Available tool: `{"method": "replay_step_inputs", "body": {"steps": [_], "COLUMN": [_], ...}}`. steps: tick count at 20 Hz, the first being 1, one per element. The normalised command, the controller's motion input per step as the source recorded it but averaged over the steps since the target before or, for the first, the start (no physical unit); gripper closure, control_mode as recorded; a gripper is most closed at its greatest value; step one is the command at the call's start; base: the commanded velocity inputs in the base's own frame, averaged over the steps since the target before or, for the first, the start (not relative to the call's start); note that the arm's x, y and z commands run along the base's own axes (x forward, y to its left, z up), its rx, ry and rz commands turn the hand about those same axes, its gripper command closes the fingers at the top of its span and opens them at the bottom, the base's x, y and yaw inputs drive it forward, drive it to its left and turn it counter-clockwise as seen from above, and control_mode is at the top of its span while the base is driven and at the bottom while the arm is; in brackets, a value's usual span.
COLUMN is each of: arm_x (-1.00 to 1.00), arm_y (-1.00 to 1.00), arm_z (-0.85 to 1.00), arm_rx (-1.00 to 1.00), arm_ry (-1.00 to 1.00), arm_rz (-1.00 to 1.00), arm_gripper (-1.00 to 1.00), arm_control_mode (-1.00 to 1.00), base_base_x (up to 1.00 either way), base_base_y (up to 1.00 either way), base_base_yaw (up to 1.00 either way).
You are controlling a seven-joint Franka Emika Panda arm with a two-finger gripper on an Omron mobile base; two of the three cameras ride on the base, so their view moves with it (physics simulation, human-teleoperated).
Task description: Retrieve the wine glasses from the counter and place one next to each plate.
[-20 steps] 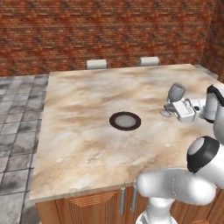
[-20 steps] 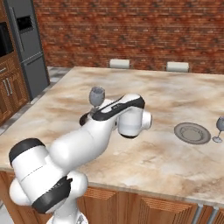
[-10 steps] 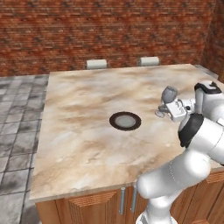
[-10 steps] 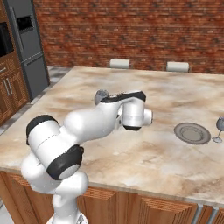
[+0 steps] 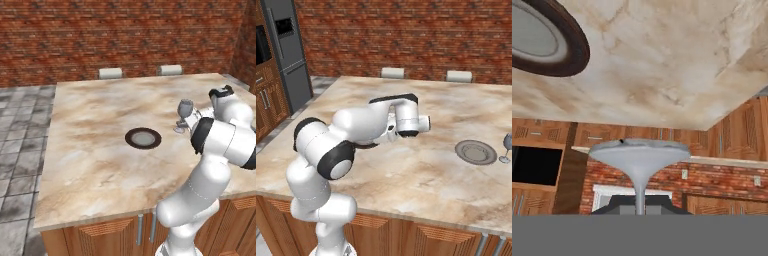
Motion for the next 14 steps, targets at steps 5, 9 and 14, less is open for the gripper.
{"method": "replay_step_inputs", "body": {"steps": [5, 9, 14], "arm_x": [0.57, 0.37, 0.31], "arm_y": [-0.01, -0.13, -0.12], "arm_z": [-0.33, -0.26, -0.27], "arm_rx": [-0.12, 0.0, 0.0], "arm_ry": [0.0, 0.0, 0.01], "arm_rz": [-0.11, -0.06, -0.03], "arm_gripper": [1.0, 1.0, 1.0], "arm_control_mode": [-1.0, -1.0, -1.0], "base_base_x": [0.0, 0.0, 0.0], "base_base_y": [0.0, 0.0, 0.0], "base_base_yaw": [0.0, 0.0, 0.0]}}
